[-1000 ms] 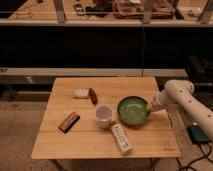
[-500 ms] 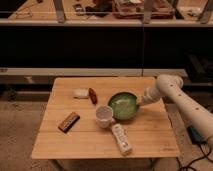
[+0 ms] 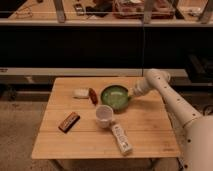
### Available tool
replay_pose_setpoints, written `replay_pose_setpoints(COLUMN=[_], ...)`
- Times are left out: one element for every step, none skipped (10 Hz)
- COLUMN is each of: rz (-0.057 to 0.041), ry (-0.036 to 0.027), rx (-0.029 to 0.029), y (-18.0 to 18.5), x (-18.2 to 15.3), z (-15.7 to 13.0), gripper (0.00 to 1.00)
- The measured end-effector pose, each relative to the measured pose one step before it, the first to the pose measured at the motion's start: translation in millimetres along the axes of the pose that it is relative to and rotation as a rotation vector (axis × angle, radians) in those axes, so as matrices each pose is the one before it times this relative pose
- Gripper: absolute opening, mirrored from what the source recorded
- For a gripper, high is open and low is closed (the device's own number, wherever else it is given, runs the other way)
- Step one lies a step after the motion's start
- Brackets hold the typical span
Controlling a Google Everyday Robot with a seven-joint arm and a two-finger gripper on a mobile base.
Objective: Drag the ceramic bowl in a circle
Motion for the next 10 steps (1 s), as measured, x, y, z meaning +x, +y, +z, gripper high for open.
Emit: replay_pose_setpoints(rz=[0.02124,0.02569,0.02282,0.02148,0.02835,0.01575,0.00705,-0.00174,-0.00664,-0.00582], ry=[0.02084,0.03178,0.02714,0.02247,0.02938,0.01669,0.00635,-0.00096,-0.00506,-0.00623], rx=[-0.00475,-0.00795,-0.00929,-0.00879,-0.01210,-0.01156,-0.01116,-0.01026,-0.01427,-0.01313], y=[9.73,13.64,13.38,12.27,16.75,12.94,11.20,10.86,14.63,11.05], x=[15.19,16.87,12.76,9.95,12.44,6.73,1.91,-1.86,-5.24,-5.65], z=[1.32,-2.67,-3.86,-3.84,-6.66,-6.48,-5.89,-8.67,-12.94,-10.36], gripper=[0.00,0.00,0.00,0.00,0.00,0.00,0.00,0.00,0.00,0.00])
